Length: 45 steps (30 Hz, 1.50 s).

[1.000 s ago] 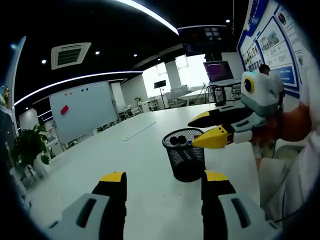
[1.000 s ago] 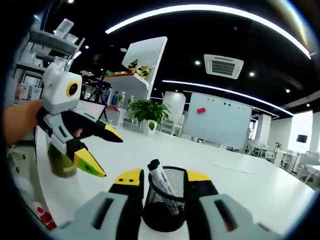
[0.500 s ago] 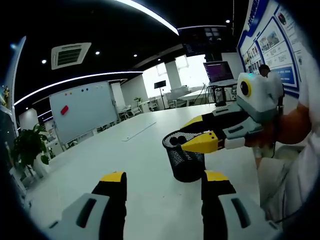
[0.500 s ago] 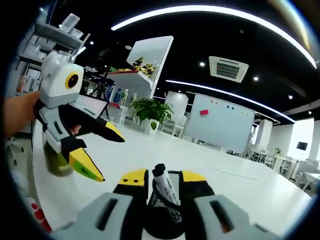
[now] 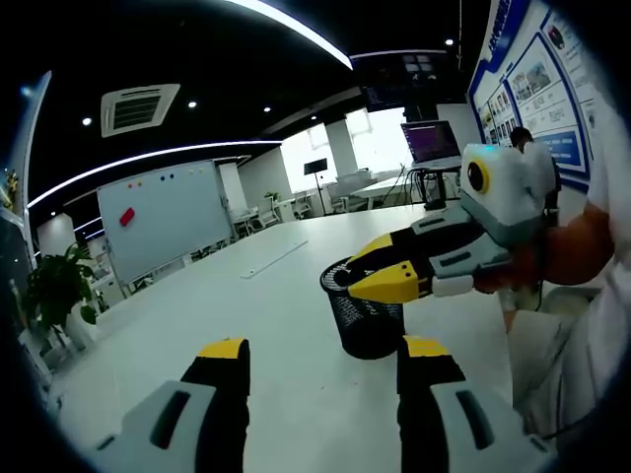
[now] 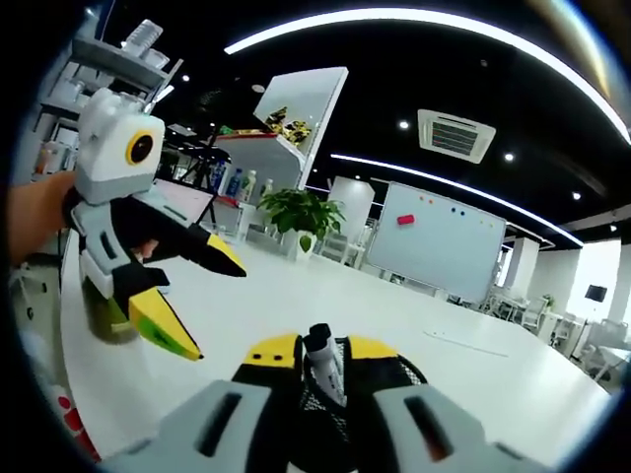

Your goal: Pick up the whiteboard markers from the pen holder and place them facing the whiteboard neatly

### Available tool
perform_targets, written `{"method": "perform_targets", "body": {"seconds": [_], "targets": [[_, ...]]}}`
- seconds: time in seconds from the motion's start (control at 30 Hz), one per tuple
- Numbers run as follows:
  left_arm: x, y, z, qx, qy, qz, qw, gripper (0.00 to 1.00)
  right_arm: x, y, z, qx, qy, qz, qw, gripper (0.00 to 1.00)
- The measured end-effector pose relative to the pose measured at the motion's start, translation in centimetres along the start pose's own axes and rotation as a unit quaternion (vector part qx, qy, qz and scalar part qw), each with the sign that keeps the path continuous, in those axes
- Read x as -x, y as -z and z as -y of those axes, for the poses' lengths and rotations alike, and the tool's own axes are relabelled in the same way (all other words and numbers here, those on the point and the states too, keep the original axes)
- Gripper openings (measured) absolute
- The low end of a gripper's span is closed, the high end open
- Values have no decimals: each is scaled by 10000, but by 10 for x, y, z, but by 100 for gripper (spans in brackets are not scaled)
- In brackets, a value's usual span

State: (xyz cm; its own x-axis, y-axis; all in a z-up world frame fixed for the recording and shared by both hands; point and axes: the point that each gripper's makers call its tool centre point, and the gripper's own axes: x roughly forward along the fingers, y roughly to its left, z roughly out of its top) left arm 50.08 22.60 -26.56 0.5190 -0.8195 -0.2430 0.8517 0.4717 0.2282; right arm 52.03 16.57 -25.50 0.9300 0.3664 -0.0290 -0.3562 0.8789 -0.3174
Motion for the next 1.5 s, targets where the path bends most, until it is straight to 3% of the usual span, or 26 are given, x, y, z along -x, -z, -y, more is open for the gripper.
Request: {"method": "perform_targets", "body": {"seconds": [0.5, 0.63, 1.23, 1.33, 1.5], "targets": [[0, 0, -1, 2, 3, 9, 10000, 62, -3, 0, -1, 55, 66, -123, 9999, 12], [0, 0, 0, 2, 1, 11, 10000, 62, -2, -1, 2, -183, 44, -104, 9998, 12], [0, 0, 1, 3, 0, 10, 10000, 62, 8, -6, 17, 80, 336, 6, 9994, 10], [0, 0, 1, 3, 1, 8, 10000, 62, 10, -7, 20, 368, 359, -9, 9987, 10], [0, 0, 1, 2, 2, 7, 10000, 62, 13, -11, 20, 398, 312, 67, 9987, 9]]}}
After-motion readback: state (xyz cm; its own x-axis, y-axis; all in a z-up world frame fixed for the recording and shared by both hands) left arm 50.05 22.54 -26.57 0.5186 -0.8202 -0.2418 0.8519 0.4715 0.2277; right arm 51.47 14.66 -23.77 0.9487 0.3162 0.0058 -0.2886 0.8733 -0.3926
